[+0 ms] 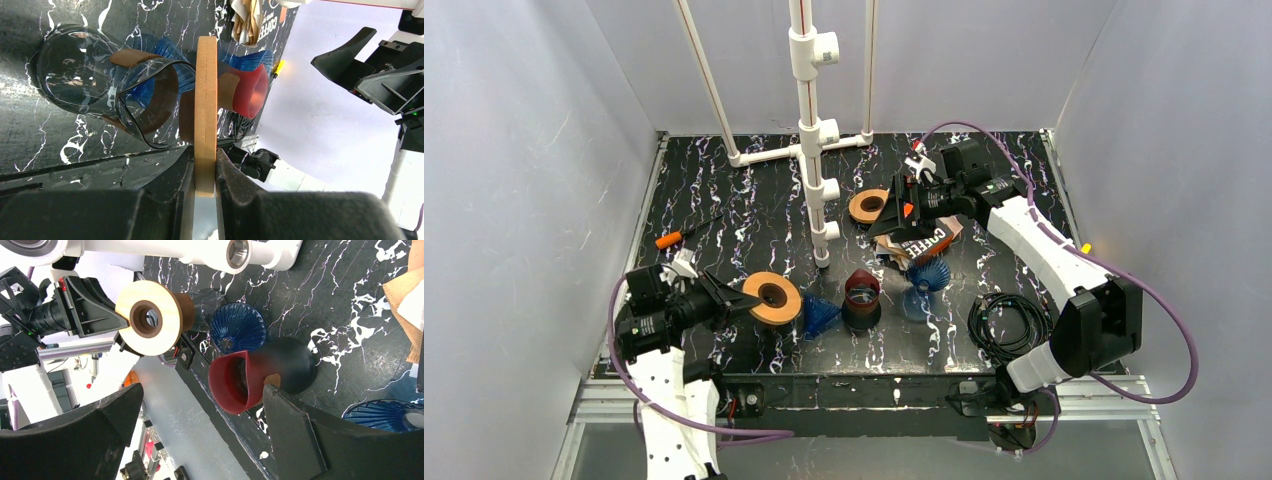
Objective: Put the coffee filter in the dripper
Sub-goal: Place the dripper holder onto the coffee server.
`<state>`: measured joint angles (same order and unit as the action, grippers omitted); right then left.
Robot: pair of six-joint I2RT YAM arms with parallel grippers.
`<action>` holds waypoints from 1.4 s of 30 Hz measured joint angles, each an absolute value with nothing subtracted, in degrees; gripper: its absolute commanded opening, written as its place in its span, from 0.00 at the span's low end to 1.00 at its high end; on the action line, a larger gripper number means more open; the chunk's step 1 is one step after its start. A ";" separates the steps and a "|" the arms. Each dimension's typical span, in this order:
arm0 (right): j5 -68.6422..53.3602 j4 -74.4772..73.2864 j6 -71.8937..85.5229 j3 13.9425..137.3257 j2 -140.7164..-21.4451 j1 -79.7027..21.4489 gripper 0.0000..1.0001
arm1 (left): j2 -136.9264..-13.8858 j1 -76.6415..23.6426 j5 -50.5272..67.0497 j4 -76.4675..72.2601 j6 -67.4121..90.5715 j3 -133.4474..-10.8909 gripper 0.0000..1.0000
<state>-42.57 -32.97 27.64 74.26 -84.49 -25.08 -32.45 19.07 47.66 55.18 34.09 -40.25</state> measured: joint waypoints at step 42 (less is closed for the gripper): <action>-41.74 -32.95 26.74 74.26 -84.77 -24.75 0.98 | -35.83 19.07 34.74 59.00 30.72 -40.88 0.67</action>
